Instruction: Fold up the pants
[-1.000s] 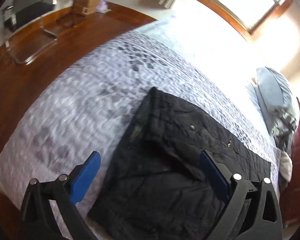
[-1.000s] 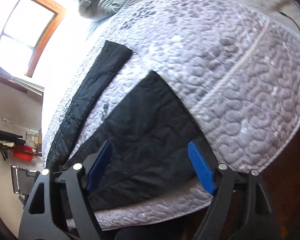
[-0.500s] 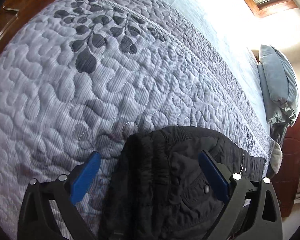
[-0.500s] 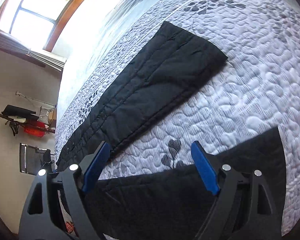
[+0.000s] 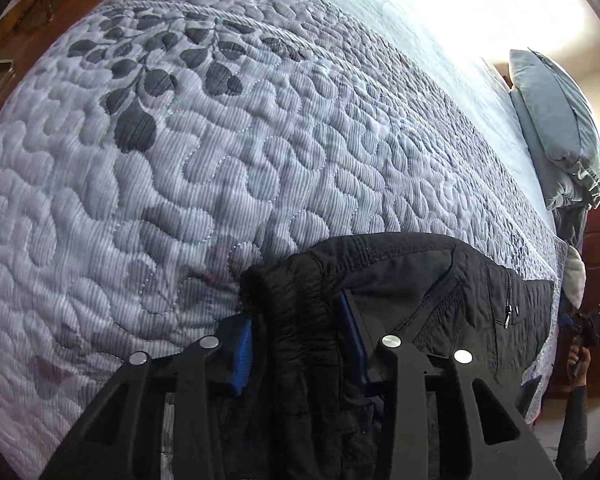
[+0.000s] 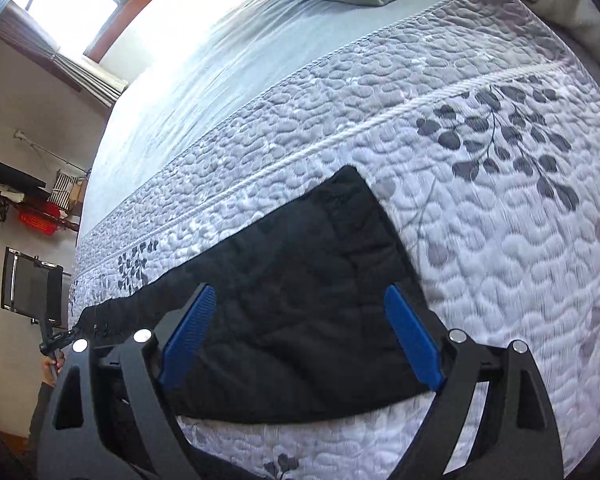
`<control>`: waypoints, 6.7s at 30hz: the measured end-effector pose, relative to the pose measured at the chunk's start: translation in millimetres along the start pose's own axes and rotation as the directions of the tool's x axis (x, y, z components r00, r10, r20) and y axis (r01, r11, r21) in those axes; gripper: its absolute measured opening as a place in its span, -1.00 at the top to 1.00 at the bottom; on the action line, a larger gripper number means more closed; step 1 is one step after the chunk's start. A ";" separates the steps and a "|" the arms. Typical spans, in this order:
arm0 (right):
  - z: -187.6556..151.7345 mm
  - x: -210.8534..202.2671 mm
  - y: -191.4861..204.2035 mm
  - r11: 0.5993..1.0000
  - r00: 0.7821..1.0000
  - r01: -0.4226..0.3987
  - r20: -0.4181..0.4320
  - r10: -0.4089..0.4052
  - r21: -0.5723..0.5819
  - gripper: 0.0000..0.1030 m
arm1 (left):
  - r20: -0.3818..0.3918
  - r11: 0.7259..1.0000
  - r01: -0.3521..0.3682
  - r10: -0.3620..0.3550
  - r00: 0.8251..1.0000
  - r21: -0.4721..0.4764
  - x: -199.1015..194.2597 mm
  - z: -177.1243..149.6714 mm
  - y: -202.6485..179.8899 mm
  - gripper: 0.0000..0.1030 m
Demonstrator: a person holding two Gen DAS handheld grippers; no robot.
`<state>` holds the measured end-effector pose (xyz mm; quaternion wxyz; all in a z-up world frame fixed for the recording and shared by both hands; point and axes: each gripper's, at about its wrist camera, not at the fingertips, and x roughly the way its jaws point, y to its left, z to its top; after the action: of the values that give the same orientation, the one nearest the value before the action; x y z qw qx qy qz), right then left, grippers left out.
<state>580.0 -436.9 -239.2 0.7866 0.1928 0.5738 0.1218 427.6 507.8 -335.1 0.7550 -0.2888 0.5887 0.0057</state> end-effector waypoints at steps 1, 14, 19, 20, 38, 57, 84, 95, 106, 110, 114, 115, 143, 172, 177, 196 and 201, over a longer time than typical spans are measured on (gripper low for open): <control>12.4 6.7 -6.0 1.000 1.000 0.000 -0.007 0.000 0.000 -0.69 | 0.003 1.000 0.002 -0.002 1.000 -0.006 0.9 -0.2 -0.4 0.24; 67.2 110.5 -17.6 0.993 0.983 -0.020 -0.185 -0.001 -0.114 -0.64 | 0.016 0.999 -0.026 0.026 1.000 -0.042 2.8 -5.3 6.8 0.26; 61.7 97.5 -23.4 0.995 0.982 -0.045 -0.186 0.027 -0.091 0.76 | 0.041 0.990 -0.141 0.142 0.989 -0.020 2.2 -6.0 -12.1 0.44; 60.1 89.7 -20.2 0.994 0.985 -0.047 -0.169 0.029 -0.101 0.80 | 0.048 0.989 -0.144 0.146 0.988 -0.028 -0.5 -5.4 -14.7 0.57; -19.1 -106.8 39.3 0.986 0.994 0.042 0.105 -0.026 -0.159 0.88 | 0.311 0.997 -0.065 0.053 0.949 0.029 -136.7 -41.5 -67.8 0.75; -219.9 -197.3 -3.4 0.992 0.946 0.114 0.311 -0.092 -0.053 0.88 | 0.469 0.992 0.106 -0.125 0.874 0.067 -225.0 -196.8 -44.7 0.75; -369.8 -193.3 -2.3 0.981 0.918 0.192 0.359 -0.172 -0.022 0.77 | 0.388 0.973 0.197 -0.137 0.911 -0.119 -161.7 -339.7 51.8 0.50; -380.9 -189.2 -4.1 0.980 0.917 0.200 0.352 -0.190 0.007 0.62 | 0.363 0.944 0.103 0.018 0.932 -0.313 -161.7 -372.4 83.2 0.21; -402.7 -174.7 -55.6 0.923 0.962 -0.068 0.269 -0.039 0.379 -0.20 | 0.370 0.954 0.144 -0.039 0.928 -0.261 -148.8 -361.6 42.7 -0.53; -426.5 -163.7 -79.1 0.807 0.938 -0.296 0.317 0.143 0.511 -0.22 | 0.289 0.958 0.081 0.002 0.957 -0.274 -121.2 -347.9 39.8 -0.40; -439.8 -152.4 -89.4 0.704 0.890 -0.441 0.373 0.263 0.557 -0.32 | 0.249 0.946 0.079 0.001 0.968 -0.313 -108.7 -341.8 48.0 0.15; -440.7 -152.1 -90.5 0.689 0.881 -0.460 0.388 0.272 0.561 -0.32 | 0.245 0.949 0.065 0.014 0.969 -0.309 -108.3 -340.9 45.4 0.16; -433.2 -114.5 -117.4 0.655 0.913 -0.385 0.375 0.164 0.650 0.43 | 0.278 0.932 0.079 0.025 0.960 -0.355 -104.3 -347.8 52.6 0.26; -447.5 -110.4 -104.0 0.726 0.945 -0.282 0.314 0.095 0.628 0.13 | 0.301 0.899 0.081 0.058 0.952 -0.431 -115.2 -344.0 68.5 0.50; -462.7 -113.0 -104.1 0.698 0.924 -0.346 0.359 0.135 0.627 0.13 | 0.324 0.911 0.094 0.045 0.945 -0.401 -127.6 -344.6 63.7 0.51; -453.7 -114.7 -100.9 0.727 0.936 -0.298 0.339 0.096 0.618 0.41 | 0.425 0.911 0.067 0.124 0.897 -0.407 -163.8 -362.5 48.2 0.11; -460.6 -122.7 -101.9 0.730 0.931 -0.308 0.351 0.099 0.610 0.00 | 0.446 0.902 0.115 0.093 0.890 -0.417 -170.0 -367.9 52.5 0.10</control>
<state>101.4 -503.5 -302.3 0.7264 0.5344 0.4310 -0.0308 31.4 445.0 -257.5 0.7886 -0.4427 0.3774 0.1992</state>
